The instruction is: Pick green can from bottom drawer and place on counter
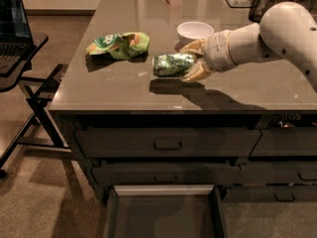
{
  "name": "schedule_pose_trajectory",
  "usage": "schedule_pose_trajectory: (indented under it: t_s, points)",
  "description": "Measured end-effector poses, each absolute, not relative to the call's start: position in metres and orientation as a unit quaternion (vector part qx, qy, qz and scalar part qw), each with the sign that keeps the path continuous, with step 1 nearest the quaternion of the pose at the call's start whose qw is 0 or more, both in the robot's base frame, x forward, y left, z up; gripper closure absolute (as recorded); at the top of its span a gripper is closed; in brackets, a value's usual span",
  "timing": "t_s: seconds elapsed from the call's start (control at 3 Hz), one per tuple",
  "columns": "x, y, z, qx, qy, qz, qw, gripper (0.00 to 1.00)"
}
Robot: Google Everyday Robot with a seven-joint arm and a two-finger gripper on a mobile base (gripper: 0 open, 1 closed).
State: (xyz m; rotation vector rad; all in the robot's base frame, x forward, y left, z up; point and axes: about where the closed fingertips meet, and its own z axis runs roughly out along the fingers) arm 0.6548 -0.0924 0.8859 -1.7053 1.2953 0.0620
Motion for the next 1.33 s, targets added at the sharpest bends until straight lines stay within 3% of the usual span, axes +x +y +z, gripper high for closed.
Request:
schedule_pose_trajectory:
  t_s: [0.67, 1.0, 1.33]
  points:
    - [0.6548, -0.0923, 0.8858, -0.699, 0.531, 0.025, 0.479, 0.11]
    - [0.6548, -0.0923, 0.8858, -0.699, 0.531, 0.025, 0.479, 0.0]
    - [0.6548, -0.0923, 0.8858, -0.699, 0.531, 0.026, 0.479, 0.0]
